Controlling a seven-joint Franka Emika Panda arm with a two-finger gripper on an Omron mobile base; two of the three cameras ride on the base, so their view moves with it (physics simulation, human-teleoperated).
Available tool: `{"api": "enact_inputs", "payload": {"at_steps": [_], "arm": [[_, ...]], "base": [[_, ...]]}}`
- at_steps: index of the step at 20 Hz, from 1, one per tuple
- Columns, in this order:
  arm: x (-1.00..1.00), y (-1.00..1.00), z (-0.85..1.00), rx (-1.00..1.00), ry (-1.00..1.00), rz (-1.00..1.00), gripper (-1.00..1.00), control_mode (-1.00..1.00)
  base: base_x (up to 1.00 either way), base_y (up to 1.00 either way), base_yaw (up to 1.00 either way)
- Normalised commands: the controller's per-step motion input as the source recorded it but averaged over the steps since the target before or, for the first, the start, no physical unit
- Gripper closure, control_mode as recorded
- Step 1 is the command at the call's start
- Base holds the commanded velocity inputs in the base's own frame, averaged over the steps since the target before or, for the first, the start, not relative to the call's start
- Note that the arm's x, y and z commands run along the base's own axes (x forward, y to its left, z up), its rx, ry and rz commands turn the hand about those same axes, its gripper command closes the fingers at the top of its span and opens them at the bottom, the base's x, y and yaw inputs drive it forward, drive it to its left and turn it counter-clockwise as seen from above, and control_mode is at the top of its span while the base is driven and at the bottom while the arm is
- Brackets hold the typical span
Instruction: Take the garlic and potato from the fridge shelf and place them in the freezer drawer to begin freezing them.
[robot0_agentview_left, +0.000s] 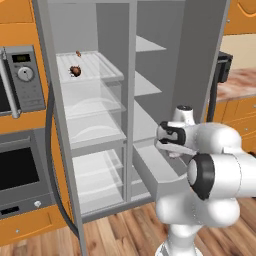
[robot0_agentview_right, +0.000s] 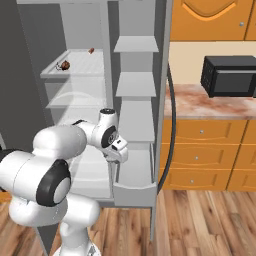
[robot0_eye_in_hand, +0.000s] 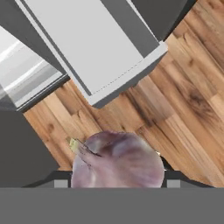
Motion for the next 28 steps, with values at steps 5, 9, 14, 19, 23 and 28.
{"api": "enact_inputs", "payload": {"at_steps": [5,9,14,19,23,28], "arm": [[0.24,0.00,-0.50,0.00,0.05,-0.05,1.00,-1.00],[0.22,-0.01,-0.39,0.01,0.00,-0.01,1.00,-1.00],[0.18,0.00,-0.55,0.00,0.00,0.00,1.00,-1.00],[0.30,0.00,-0.52,0.00,0.00,0.00,1.00,-1.00],[0.35,0.00,-0.47,0.00,0.00,0.00,1.00,-1.00],[0.41,-0.02,-0.44,0.00,0.00,0.00,1.00,-1.00]], "base": [[0.00,0.00,0.00],[0.00,0.00,0.00],[0.00,0.00,0.00],[0.00,0.00,0.00],[0.00,0.00,0.00],[0.00,0.00,0.00]]}}
